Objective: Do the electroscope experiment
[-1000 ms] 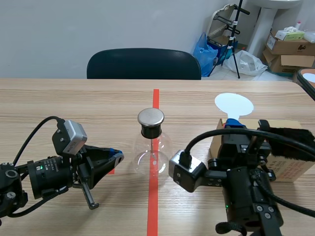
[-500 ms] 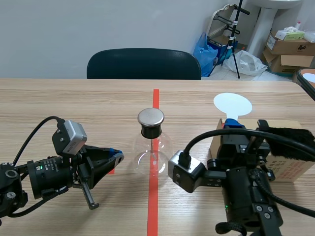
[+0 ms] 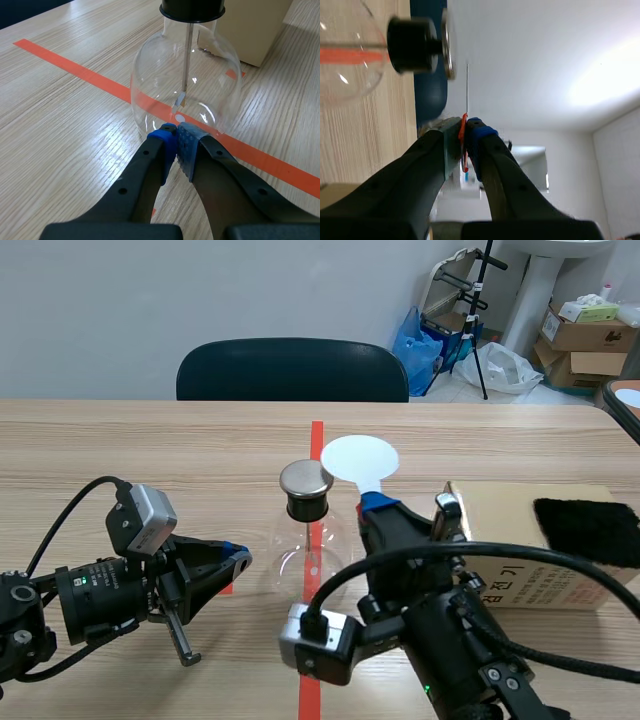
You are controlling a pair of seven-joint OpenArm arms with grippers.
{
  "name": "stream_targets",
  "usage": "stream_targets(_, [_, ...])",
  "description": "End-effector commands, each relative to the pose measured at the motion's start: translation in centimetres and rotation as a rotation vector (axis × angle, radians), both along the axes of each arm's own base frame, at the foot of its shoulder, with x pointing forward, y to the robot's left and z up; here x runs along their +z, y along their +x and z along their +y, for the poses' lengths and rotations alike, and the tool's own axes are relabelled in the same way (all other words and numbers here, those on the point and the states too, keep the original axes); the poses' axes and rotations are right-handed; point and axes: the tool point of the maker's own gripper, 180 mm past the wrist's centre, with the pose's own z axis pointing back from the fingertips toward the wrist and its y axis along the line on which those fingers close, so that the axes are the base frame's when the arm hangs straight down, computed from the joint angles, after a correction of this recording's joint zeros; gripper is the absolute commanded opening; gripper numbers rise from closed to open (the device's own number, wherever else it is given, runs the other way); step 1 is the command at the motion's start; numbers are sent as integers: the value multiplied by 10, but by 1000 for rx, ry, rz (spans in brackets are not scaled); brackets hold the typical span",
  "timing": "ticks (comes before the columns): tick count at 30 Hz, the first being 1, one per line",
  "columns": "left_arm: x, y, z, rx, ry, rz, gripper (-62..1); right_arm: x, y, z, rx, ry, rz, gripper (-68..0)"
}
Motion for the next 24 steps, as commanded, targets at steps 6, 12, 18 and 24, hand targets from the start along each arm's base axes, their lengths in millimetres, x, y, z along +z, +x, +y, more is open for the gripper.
stream_targets(6, [12, 3, -6, -5, -39, -28, -577, 15, -5, 16, 114, 2, -53, -658])
stream_targets(12, [12, 3, -6, -5, -39, -28, -577, 15, -8, 20, 144, 1, -53, -658])
stream_targets(18, [12, 3, -6, -5, -39, -28, -577, 15, -8, 21, 146, 0, -53, -658])
stream_targets(24, [12, 3, -6, -5, -39, -28, -577, 15, -8, 21, 146, 0, -53, -658])
